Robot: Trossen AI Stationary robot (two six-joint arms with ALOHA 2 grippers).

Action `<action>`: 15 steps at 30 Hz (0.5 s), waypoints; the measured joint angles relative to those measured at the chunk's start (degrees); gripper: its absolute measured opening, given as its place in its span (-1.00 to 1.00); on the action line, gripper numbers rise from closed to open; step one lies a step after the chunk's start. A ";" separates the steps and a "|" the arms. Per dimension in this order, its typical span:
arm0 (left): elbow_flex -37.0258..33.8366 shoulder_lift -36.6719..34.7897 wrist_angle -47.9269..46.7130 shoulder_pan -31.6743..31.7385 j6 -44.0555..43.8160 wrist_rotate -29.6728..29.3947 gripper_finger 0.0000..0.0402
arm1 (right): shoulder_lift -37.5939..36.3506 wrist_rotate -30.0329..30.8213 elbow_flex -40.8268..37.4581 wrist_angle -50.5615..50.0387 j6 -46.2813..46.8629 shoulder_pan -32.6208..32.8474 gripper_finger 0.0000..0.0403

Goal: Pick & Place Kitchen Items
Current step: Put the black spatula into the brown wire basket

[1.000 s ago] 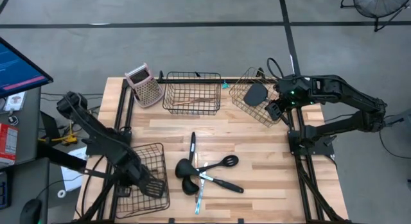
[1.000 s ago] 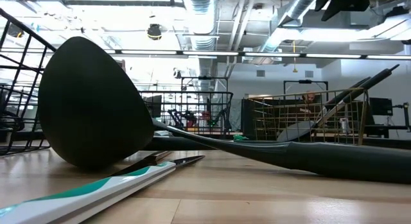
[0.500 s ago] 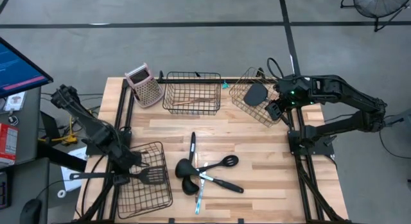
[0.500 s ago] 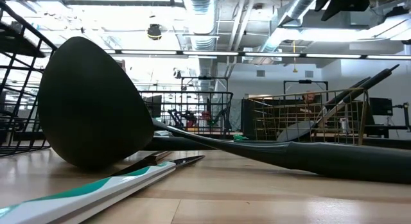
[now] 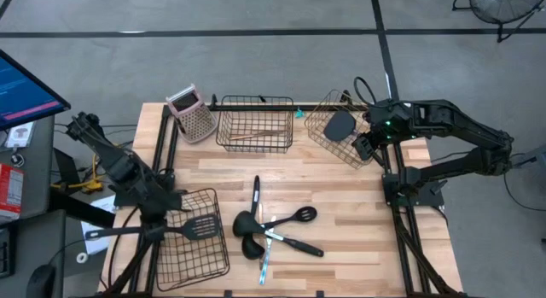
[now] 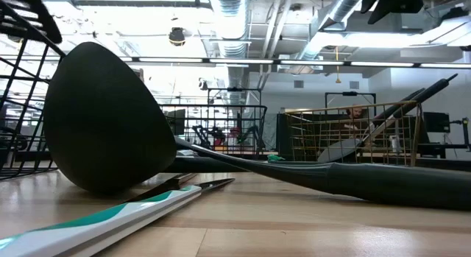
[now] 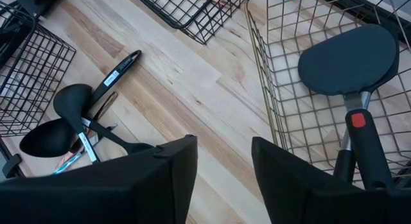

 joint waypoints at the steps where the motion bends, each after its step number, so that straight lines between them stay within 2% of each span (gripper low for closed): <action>1: 0.00 -0.59 0.29 0.00 -0.53 0.30 -0.82 | 0.02 0.00 0.00 -0.01 -0.02 0.00 -0.26; 8: 0.00 -3.82 1.80 -0.02 -2.53 1.78 -0.81 | -0.01 -0.13 0.00 -0.01 0.32 0.00 -0.28; 15: 0.00 -5.55 8.01 -0.02 -3.67 1.69 -0.82 | -0.01 -0.39 0.00 0.02 0.49 0.00 -0.28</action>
